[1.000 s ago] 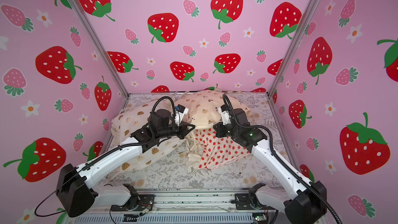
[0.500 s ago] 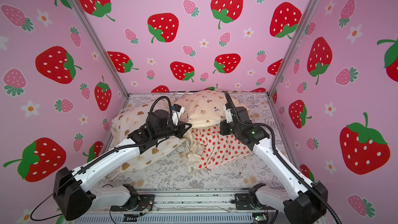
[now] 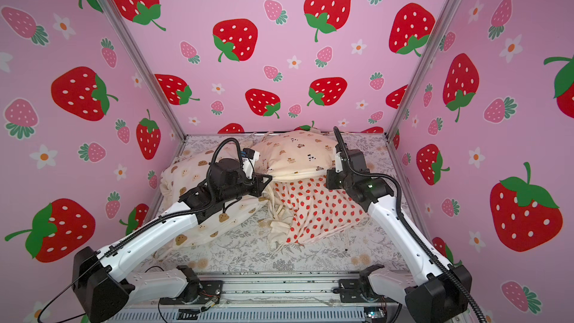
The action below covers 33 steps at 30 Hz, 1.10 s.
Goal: Zip up pillowcases
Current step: Zip the zipper on the pillowcase.
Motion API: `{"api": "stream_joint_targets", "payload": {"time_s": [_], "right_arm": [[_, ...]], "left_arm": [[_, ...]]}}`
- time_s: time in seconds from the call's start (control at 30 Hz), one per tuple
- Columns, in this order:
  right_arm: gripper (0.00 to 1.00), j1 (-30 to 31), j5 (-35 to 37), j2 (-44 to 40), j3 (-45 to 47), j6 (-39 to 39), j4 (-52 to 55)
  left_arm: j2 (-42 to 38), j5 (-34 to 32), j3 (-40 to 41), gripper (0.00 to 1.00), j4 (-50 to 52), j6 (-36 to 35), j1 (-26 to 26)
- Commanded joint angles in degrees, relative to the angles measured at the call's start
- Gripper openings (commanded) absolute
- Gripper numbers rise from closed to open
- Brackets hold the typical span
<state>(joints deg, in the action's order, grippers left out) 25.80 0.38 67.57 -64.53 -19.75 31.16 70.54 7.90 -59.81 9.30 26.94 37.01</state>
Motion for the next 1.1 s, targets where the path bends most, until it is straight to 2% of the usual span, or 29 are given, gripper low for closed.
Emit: {"api": "stream_joint_targets", "payload": {"time_s": [0.0,0.67,0.77,0.9,0.97,1.07], "right_arm": [[0.0,-3.75,9.09,0.67,-1.36,0.68,3.18],[0.0,-14.19,8.72,4.11,-5.76,1.08,1.19],[0.0,-14.55,3.11,4.16,-5.45,1.64,0.01],[0.01,-14.59,-10.33,3.82,-5.95,0.44,1.21],[0.06,-14.64,-13.95,3.14,-5.66,-1.82,3.19],[0.23,-14.55,-19.52,0.23,-2.7,-2.83,1.88]], "left_arm": [[-2.34,-6.44,-0.3,0.0,1.54,2.8,-1.55],[-2.72,-9.02,-1.73,0.0,3.1,5.7,-2.11],[-2.56,-6.24,-0.95,0.0,0.49,6.2,-2.12],[-2.33,-4.89,-1.09,0.0,0.5,4.6,-2.12],[-2.69,-4.83,-0.47,0.0,0.4,3.57,-2.1],[-2.8,-5.56,0.37,0.0,1.5,3.11,-2.45]]}}
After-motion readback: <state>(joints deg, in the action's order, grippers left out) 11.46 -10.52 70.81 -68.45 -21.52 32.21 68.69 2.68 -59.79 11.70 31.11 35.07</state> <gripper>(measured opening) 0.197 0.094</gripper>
